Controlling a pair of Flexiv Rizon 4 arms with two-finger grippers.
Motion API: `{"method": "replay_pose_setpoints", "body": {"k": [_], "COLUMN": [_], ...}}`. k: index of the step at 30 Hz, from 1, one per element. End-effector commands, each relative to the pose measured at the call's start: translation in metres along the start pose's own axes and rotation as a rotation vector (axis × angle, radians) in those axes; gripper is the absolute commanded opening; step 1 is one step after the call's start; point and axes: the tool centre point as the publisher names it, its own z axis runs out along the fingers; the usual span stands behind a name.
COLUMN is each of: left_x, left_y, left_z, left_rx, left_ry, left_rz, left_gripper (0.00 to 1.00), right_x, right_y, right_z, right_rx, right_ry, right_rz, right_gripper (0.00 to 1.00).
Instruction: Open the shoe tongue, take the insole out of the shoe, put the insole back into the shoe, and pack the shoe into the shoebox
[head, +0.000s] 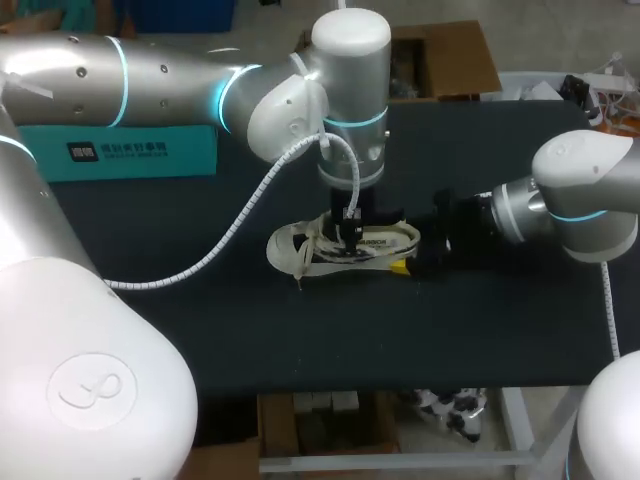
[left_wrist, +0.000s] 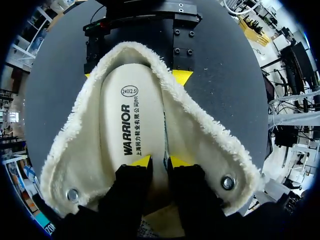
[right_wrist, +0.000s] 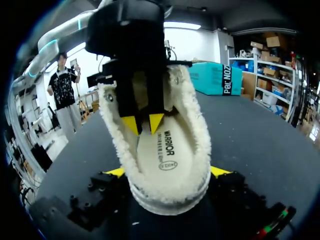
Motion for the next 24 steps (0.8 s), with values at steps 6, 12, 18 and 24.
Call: {"method": "replay_pose_setpoints", "body": {"k": [6,12,18,24], "left_x": [-0.023,-0.053,-0.066,-0.059], "left_y": [-0.002,0.002,0.007,0.01], "left_z": [0.088,0.102,0.096,0.057], "left_rx": [-0.026,-0.026,-0.024,0.038], "left_ry": [-0.162,-0.165,-0.169,-0.161], "left_rz": [-0.056,-0.052,-0.045,0.011], "left_gripper": [0.28,0.15,0.0,0.0], "right_x": [-0.003,-0.003,-0.003,-0.003], "right_y": [-0.007,-0.007,-0.007,-0.007], "right_z": [0.006,0.006,0.006,0.006], "right_rx": [-0.006,-0.006,-0.006,-0.006], "right_ry": [0.0,0.0,0.0,0.0], "right_rz": [0.001,0.001,0.001,0.001], "right_gripper": [0.0,0.0,0.0,0.0]}}
